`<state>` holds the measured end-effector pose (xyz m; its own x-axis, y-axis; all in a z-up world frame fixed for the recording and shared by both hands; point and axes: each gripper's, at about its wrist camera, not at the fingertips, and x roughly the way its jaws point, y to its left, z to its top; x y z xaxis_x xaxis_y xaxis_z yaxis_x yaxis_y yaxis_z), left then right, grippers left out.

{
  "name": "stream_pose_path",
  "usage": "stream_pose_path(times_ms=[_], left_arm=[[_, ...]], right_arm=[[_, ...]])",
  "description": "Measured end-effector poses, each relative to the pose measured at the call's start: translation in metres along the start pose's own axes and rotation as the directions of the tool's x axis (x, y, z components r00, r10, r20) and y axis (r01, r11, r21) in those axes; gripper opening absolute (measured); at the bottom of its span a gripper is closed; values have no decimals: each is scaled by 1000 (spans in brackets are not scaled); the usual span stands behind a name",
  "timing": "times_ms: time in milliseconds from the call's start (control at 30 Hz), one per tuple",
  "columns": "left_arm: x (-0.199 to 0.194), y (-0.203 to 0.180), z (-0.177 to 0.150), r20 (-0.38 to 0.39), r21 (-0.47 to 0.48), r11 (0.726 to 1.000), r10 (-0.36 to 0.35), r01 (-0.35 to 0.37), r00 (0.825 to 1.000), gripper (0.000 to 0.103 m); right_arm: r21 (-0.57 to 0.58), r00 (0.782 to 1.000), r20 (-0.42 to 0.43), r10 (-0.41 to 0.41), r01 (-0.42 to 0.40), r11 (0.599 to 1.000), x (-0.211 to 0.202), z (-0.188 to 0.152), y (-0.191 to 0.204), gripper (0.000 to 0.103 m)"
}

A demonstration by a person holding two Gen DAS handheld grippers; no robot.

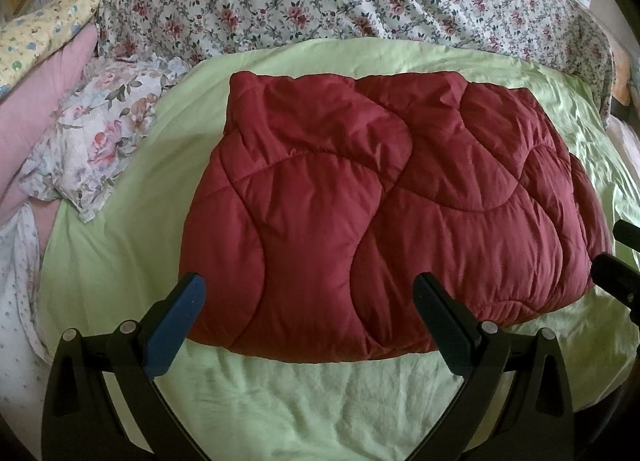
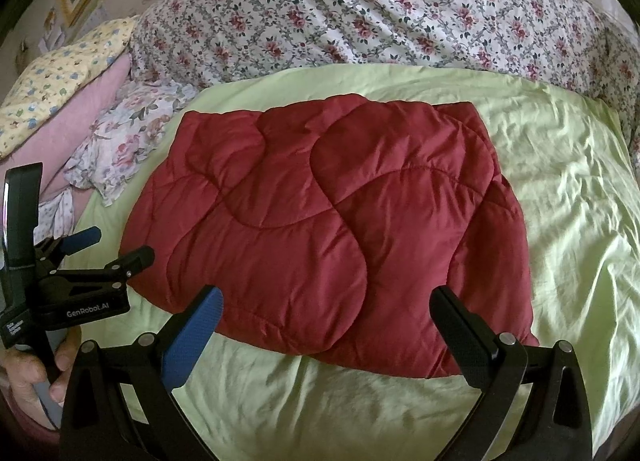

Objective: Fold large clothes

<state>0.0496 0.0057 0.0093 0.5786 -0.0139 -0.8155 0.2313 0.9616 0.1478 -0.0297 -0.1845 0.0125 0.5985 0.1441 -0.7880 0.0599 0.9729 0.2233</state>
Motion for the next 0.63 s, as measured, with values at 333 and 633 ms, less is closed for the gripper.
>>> stream_pose_path(times_ms=[333, 633], left_arm=[[6, -2, 1, -16, -4, 1000, -16, 16, 1000, 103], [13, -7, 2, -32, -4, 1000, -25, 25, 999, 103]], right_arm=[[20, 1000, -5, -4, 4, 1000, 4, 1, -6, 103], [34, 1000, -16, 1, 0, 999, 8, 1, -8, 103]])
